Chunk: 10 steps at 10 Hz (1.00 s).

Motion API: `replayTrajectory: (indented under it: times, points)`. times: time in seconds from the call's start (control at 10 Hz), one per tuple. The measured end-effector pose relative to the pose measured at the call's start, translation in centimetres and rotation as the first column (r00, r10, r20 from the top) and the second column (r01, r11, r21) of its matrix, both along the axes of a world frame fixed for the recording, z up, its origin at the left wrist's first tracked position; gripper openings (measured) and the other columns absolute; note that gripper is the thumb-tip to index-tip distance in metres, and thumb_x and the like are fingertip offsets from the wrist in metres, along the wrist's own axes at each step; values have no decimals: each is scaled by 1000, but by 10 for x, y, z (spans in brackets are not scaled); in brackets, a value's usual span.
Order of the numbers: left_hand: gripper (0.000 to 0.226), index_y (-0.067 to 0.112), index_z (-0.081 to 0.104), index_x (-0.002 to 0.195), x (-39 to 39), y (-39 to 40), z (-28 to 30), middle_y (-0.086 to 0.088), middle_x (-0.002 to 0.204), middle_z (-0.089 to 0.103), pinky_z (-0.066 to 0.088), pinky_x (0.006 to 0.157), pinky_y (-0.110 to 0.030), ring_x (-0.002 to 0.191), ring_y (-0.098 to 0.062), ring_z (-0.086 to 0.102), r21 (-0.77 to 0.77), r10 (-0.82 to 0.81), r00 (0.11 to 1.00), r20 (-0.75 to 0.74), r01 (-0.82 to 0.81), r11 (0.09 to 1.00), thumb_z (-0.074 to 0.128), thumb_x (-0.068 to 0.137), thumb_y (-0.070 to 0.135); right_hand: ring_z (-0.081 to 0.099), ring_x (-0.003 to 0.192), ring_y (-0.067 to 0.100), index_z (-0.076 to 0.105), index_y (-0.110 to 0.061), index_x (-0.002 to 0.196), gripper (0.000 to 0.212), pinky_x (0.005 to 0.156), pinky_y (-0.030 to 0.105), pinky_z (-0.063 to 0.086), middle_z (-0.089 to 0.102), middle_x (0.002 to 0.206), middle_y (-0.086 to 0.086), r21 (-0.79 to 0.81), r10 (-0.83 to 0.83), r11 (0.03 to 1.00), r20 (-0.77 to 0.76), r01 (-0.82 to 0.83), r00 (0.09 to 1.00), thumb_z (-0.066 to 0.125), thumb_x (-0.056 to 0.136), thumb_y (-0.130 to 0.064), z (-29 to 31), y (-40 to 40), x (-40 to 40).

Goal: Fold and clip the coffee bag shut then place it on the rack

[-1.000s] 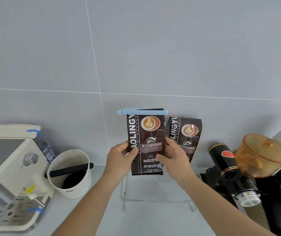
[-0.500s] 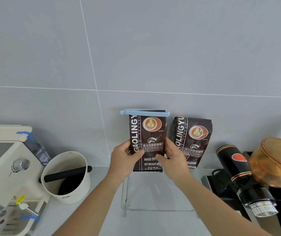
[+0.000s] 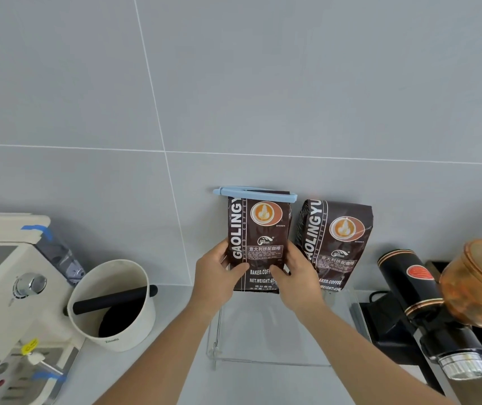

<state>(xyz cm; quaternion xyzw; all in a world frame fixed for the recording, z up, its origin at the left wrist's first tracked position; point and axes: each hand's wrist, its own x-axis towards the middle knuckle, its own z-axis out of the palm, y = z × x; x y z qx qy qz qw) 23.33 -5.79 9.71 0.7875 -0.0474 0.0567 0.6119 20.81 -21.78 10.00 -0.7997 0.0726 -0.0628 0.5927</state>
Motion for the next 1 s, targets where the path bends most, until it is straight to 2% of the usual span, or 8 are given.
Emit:
replayTrajectory:
  times: [0.3,0.4,0.5,0.6,0.7,0.8,0.9,1.0]
  points:
    - [50,26,61,120,-4,-2,-1,21,103,67,50,81,-7,93,14,63,38,25,999,21,-26,999,74,77,3,59,112,1,47,-33,135,54,99,33,50,66,120,-14,-81,-6,997,7,7,1000,55,90,-4,1,3,-7]
    - [50,19,60,123,-5,-2,-1,14,106,68,48,77,-2,93,13,63,39,30,999,10,-30,999,74,77,4,59,106,-7,50,-34,131,50,95,28,51,67,114,-19,-49,7,999,-5,-7,1000,54,90,-5,2,3,-12]
    - [51,18,59,124,-7,-2,-1,9,109,68,47,77,-1,94,7,63,44,43,999,-4,-43,998,73,78,4,60,105,-6,54,-36,126,46,96,32,52,69,114,-20,-24,14,1000,-9,-14,1000,54,90,-7,3,2,-13]
    - [47,19,61,122,-9,-3,2,10,109,67,53,86,-16,95,2,63,62,63,998,-4,-63,996,73,79,6,60,112,1,57,-37,122,43,101,39,50,69,116,-17,22,19,1000,-14,-19,1000,53,89,-9,2,1,-15]
    - [47,20,61,124,-12,-1,6,10,112,67,52,94,-28,103,-7,61,98,82,996,-32,-79,992,72,80,10,61,113,3,63,-41,111,38,100,44,51,71,113,-20,53,20,998,-21,-19,1000,53,88,-11,6,0,-18]
    - [41,21,61,123,-18,2,10,15,111,64,48,91,-25,108,-10,56,103,70,994,-82,-62,993,70,83,16,67,101,8,69,-39,91,35,95,37,53,75,98,-18,135,1,991,-27,2,1000,54,90,-7,15,-1,-23]
    - [40,18,59,125,-28,7,17,11,113,62,45,85,-20,106,-10,57,32,87,988,-130,-84,996,67,86,19,66,92,16,74,-29,84,31,89,33,49,77,90,-8,208,-15,978,-82,31,997,53,92,-7,28,-2,-32]
    - [30,20,65,116,-36,14,22,3,108,70,49,79,-20,90,-5,65,-115,99,968,-233,-128,985,67,86,20,67,97,25,77,-18,91,26,100,37,47,72,109,18,414,4,909,-121,47,993,54,93,-6,45,-4,-43]
